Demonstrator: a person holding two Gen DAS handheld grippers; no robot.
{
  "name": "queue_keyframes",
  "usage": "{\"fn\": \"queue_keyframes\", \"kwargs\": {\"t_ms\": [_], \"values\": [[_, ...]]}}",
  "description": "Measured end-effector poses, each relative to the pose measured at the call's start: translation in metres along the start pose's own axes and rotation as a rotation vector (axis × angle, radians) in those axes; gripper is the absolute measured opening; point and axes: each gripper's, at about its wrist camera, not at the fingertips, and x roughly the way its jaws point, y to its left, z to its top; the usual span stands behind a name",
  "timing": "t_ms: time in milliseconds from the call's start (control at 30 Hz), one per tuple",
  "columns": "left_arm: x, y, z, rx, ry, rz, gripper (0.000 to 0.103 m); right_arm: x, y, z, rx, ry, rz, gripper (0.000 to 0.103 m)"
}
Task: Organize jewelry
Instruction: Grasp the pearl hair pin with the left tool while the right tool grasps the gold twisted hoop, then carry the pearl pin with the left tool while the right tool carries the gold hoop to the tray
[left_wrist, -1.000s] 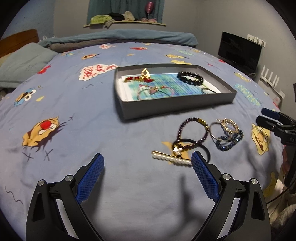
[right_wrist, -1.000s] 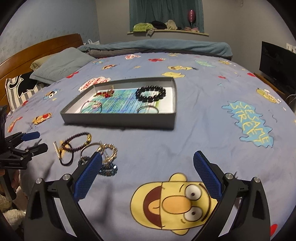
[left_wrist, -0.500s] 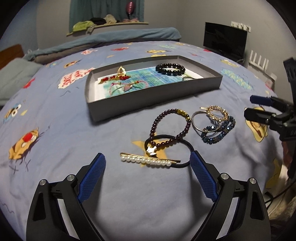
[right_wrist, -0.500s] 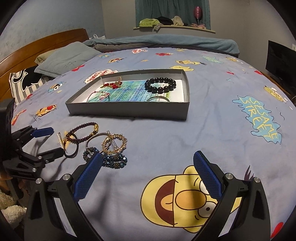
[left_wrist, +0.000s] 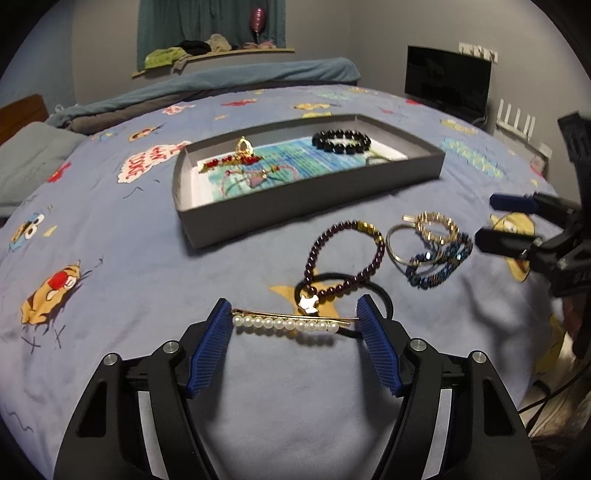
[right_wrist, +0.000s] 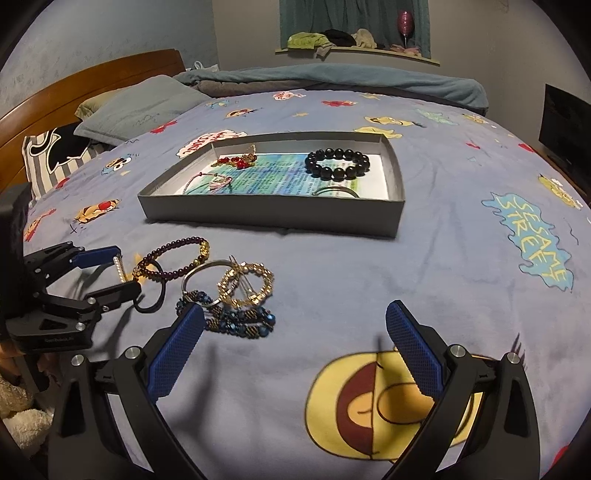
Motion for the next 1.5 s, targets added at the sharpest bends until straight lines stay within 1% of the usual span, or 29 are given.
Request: {"fn": "queue_keyframes", "kwargs": {"t_ms": [33, 100, 133, 200, 367, 400, 433, 500, 867, 1200, 1333, 1400, 1500], "values": [[-0.002, 0.002, 0.001, -0.011, -0.005, -0.002, 0.071, 0.002, 0.003, 0.001, -0.008, 0.001, 0.001, 0.095], [-0.003, 0.006, 0.002, -0.021, -0.004, -0.001, 0.071, 0.007, 0.007, 0.003, -0.014, 0.011, 0.013, 0.083], [-0.003, 0.007, 0.002, -0.026, -0.004, 0.002, 0.071, 0.011, 0.009, 0.004, -0.015, 0.021, 0.02, 0.081], [-0.003, 0.009, 0.002, -0.032, -0.003, 0.003, 0.071, 0.017, 0.014, 0.005, -0.026, 0.036, 0.028, 0.071], [-0.003, 0.011, 0.001, -0.034, -0.001, 0.0, 0.071, 0.024, 0.021, 0.008, -0.044, 0.044, 0.027, 0.062], [-0.003, 0.011, 0.001, -0.034, -0.001, 0.0, 0.071, 0.026, 0.022, 0.009, -0.046, 0.047, 0.022, 0.056], [-0.003, 0.011, 0.001, -0.034, -0.001, 0.001, 0.071, 0.027, 0.023, 0.009, -0.052, 0.05, 0.019, 0.054], [-0.003, 0.012, 0.0, -0.039, 0.001, -0.003, 0.071, 0.029, 0.025, 0.01, -0.066, 0.053, 0.015, 0.039], [-0.01, 0.02, 0.004, -0.072, -0.016, -0.027, 0.071, 0.016, 0.024, 0.013, -0.077, 0.012, 0.022, 0.038], [-0.014, 0.027, 0.012, -0.082, -0.028, -0.029, 0.071, 0.004, 0.012, 0.021, -0.063, -0.028, 0.019, 0.038], [-0.017, 0.03, 0.021, -0.077, -0.038, -0.025, 0.071, -0.002, 0.006, 0.03, -0.059, -0.048, 0.014, 0.038], [-0.019, 0.033, 0.03, -0.074, -0.044, -0.026, 0.071, -0.005, 0.002, 0.039, -0.061, -0.068, 0.009, 0.038], [-0.022, 0.037, 0.046, -0.062, -0.068, -0.006, 0.071, -0.007, -0.005, 0.054, -0.058, -0.092, 0.003, 0.038]]}}
